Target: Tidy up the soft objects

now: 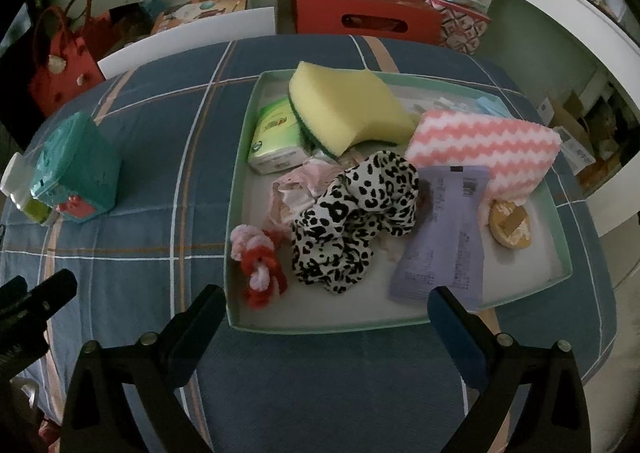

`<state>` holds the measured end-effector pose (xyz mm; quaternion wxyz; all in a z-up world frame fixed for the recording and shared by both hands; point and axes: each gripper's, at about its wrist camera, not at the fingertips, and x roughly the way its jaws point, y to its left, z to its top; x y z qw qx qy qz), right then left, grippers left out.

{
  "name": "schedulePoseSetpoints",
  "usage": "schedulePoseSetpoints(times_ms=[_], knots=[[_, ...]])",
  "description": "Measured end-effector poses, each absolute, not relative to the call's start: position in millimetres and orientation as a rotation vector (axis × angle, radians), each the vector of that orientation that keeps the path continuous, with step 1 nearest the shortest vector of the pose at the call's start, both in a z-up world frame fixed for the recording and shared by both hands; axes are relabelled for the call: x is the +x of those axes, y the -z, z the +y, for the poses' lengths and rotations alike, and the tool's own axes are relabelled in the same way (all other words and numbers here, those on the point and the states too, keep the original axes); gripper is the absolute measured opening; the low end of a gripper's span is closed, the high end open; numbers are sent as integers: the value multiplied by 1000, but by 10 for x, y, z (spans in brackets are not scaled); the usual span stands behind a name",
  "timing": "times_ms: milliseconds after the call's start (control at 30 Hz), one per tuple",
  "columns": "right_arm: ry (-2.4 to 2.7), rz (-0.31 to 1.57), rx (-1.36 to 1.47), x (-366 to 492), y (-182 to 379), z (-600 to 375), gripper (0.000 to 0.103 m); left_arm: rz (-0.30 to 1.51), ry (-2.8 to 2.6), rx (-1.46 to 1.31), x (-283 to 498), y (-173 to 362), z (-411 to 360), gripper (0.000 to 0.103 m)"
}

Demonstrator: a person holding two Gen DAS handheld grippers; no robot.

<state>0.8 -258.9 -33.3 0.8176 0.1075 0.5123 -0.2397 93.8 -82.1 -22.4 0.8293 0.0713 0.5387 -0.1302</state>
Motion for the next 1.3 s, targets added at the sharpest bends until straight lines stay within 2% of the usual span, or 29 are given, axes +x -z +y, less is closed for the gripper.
schedulePoseSetpoints(times_ms=[1300], knots=[[505,1088,234,15,334,-2588,102,1143,252,177,962,269,-857,100]])
